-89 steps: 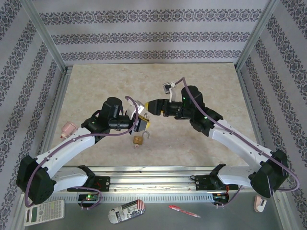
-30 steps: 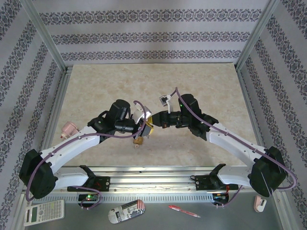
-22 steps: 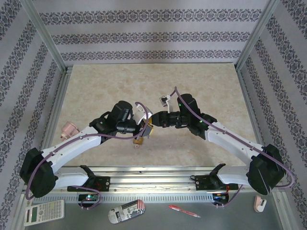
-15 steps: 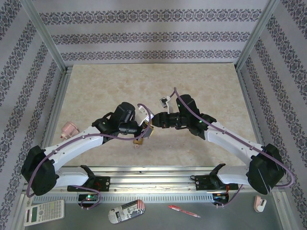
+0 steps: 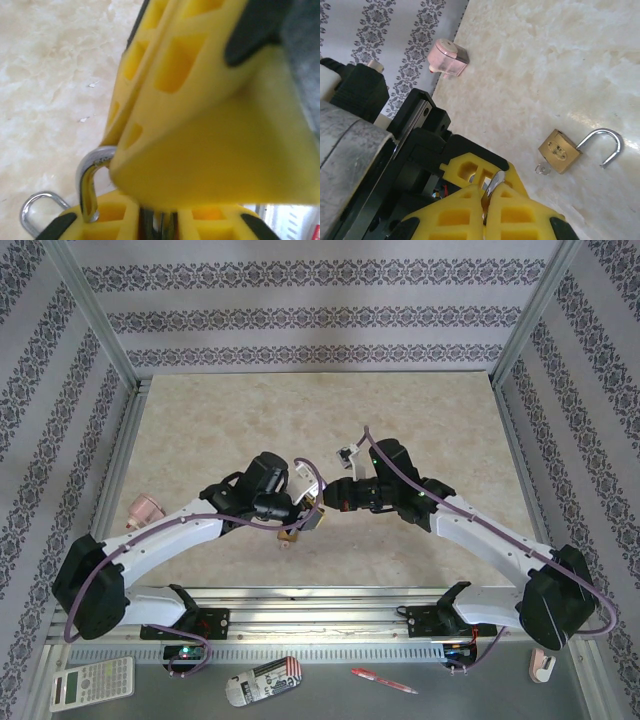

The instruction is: Unlock with the key

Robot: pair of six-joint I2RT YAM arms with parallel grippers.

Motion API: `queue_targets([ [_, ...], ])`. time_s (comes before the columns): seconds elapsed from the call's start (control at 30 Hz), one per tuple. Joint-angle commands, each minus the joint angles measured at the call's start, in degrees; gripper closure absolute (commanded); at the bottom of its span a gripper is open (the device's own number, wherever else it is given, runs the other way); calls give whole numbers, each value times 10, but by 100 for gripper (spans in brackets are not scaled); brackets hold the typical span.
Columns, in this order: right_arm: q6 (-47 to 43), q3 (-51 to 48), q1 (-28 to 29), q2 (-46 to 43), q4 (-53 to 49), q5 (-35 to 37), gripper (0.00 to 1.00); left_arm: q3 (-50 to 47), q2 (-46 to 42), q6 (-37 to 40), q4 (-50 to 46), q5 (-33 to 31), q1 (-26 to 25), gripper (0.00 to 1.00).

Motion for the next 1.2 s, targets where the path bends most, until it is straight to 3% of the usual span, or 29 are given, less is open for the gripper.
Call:
queue_targets([
  [0.0,-43,0,-7,-28,10,-26,100,22,8,0,10,74,7,64],
  [0.13,-44,-7,-23,-42,5,-23,100,0,-5,-46,62,120,44,43],
  [0.2,-42,-9,-27,-45,4,-21,100,-24,-21,-87,116,147,69,38],
  [0.37,-38,-11,-36,-46,5,-23,100,-88,-49,-229,287,226,129,29],
  [0.57,-34,-16,-39,-46,9,-22,100,-124,-39,-317,390,278,141,29],
  [0.7,-33,-17,-40,-47,9,-21,100,-140,-40,-331,404,290,135,29],
  [0.9,-20,-15,-39,-39,17,-24,100,-111,-49,-214,243,210,106,29],
  [1.17,-11,-15,-29,-35,16,-21,100,-90,-20,-203,265,188,90,29],
])
